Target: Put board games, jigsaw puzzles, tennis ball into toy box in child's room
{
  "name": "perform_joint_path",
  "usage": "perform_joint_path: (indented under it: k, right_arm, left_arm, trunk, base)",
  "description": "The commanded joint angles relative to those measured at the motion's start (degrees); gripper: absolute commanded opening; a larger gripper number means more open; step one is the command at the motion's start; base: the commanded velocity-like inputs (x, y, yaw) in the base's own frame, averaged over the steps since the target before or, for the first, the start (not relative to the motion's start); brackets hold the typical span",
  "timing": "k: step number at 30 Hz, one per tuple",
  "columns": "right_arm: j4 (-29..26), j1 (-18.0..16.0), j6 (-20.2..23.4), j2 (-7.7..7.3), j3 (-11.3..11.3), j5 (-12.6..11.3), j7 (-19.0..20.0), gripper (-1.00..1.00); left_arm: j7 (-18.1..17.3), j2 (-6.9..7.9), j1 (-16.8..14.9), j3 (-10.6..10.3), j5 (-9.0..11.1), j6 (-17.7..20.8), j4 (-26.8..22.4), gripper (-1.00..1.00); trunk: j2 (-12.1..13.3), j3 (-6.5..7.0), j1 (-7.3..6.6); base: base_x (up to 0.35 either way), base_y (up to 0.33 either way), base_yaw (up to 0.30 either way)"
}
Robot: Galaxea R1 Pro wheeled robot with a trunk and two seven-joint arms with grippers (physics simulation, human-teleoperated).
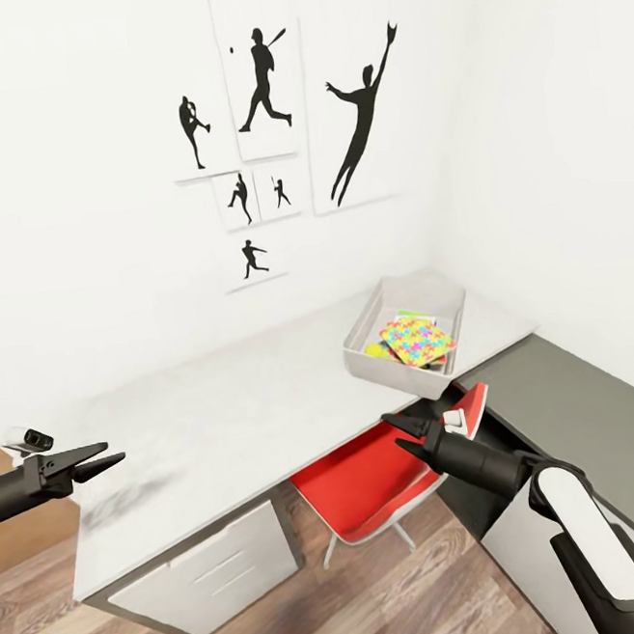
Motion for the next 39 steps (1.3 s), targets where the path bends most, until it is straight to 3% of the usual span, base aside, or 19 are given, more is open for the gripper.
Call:
perform_joint_path:
  k: [1,39]
  right_arm:
    - [0.0,0.0,0.1,-0.02,0.0,0.5,0.5,1.00]
    - [0.2,0.0,-0.3,-0.01,0.1,0.6,0.4,1.00]
  left_arm:
    - [-0.2,0.02,0.0,0.0,0.0,0.6,0.0,1.00]
    - [-0.2,-0.40,0.0,-0.2,0.0,0.6,-0.2,1.00]
  trunk:
    - [-0.1,-0.01,0.04]
    - [-0.1,3.62,0.04]
  base:
    - [0.000,0.000,0.000]
    - [-0.025,0.000,0.000]
